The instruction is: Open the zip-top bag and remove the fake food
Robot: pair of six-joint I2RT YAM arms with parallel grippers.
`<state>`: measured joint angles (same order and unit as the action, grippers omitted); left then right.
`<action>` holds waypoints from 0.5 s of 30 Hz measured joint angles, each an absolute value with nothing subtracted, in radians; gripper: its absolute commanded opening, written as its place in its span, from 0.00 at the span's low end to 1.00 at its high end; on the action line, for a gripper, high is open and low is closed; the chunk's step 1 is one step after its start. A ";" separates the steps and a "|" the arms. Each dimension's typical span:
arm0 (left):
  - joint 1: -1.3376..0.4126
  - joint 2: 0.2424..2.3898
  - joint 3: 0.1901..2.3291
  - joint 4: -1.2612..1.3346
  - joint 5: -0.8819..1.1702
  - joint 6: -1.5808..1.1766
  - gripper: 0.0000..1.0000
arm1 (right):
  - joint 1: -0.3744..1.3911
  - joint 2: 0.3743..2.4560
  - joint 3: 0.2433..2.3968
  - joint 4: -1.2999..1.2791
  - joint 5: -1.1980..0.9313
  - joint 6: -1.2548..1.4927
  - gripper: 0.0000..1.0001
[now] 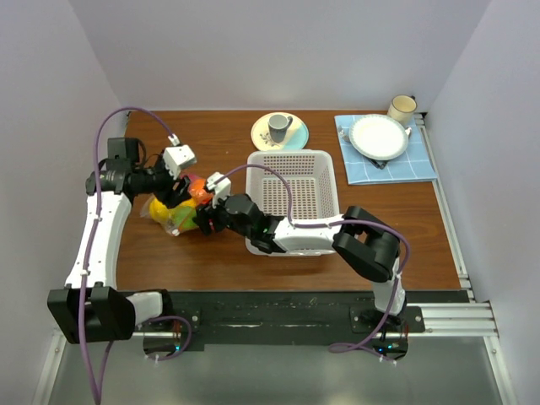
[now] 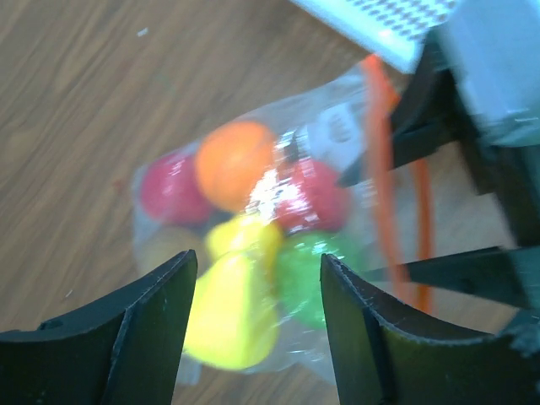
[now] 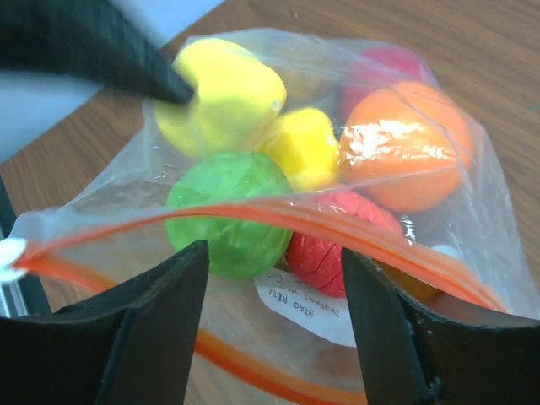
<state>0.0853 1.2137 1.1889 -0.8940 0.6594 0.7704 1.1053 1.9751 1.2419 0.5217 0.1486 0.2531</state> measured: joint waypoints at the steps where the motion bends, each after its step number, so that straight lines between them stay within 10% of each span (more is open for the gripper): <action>1: 0.098 1.216 1.190 -0.878 0.644 0.771 0.64 | 1.105 1.979 1.242 0.522 0.149 0.253 0.72; 15: 0.153 1.325 1.009 -0.791 0.487 0.842 0.60 | 1.141 2.010 1.236 0.527 0.147 0.246 0.99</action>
<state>0.1532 1.3251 1.0088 -0.7906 0.4866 0.8425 1.1408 2.0102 1.2362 0.5266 0.1474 0.2462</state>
